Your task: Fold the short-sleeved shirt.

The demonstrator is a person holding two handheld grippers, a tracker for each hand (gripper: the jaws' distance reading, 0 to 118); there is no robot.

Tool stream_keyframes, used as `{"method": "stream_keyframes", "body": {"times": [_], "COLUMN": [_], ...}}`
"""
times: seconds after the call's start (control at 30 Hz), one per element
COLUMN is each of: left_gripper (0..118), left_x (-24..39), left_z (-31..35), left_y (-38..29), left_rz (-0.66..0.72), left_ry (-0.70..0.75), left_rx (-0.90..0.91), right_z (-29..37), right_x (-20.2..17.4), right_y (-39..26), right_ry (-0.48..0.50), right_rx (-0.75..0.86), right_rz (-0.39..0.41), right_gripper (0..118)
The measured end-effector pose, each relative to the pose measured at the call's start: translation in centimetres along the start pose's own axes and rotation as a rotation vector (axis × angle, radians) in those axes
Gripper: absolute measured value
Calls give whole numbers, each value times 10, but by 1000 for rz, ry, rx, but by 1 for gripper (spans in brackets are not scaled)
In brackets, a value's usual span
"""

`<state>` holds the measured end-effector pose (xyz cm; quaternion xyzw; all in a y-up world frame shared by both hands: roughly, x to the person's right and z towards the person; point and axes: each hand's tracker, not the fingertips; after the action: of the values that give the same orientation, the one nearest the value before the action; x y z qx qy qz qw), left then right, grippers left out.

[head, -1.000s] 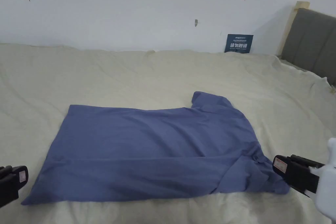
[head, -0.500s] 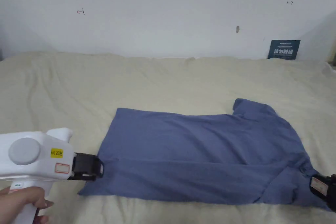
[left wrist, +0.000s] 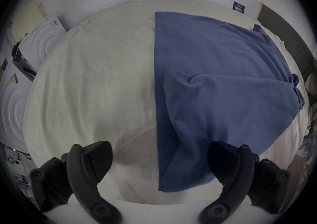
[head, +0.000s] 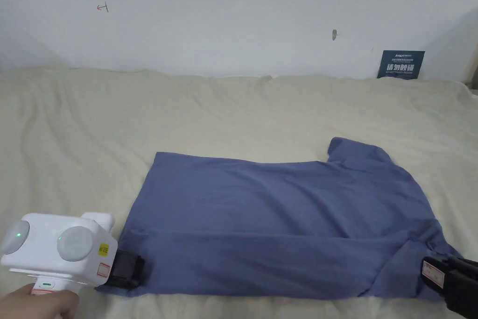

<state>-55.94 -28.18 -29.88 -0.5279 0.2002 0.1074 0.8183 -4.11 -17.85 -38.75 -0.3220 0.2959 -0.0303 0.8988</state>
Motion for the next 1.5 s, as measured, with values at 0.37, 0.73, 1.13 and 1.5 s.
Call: {"method": "stream_keyframes", "body": {"times": [0.37, 0.73, 1.13, 1.5], "left_gripper": [18, 10, 10, 10], "left_x": [11, 9, 14, 3], "left_z": [31, 63, 61, 87], "left_y": [-22, -15, -13, -4], "left_rz": [-83, 14, 2, 29], "left_ry": [-98, -186, -173, -180], "left_rx": [109, 152, 108, 135], "right_z": [-9, -83, -116, -71], "right_x": [9, 130, 150, 142], "right_y": [0, 53, 44, 66], "right_ry": [8, -97, -150, -105], "right_rx": [-17, -492, -514, -443], "right_rz": [-21, -250, -271, -221], "right_gripper": [0, 100, 3, 3]}}
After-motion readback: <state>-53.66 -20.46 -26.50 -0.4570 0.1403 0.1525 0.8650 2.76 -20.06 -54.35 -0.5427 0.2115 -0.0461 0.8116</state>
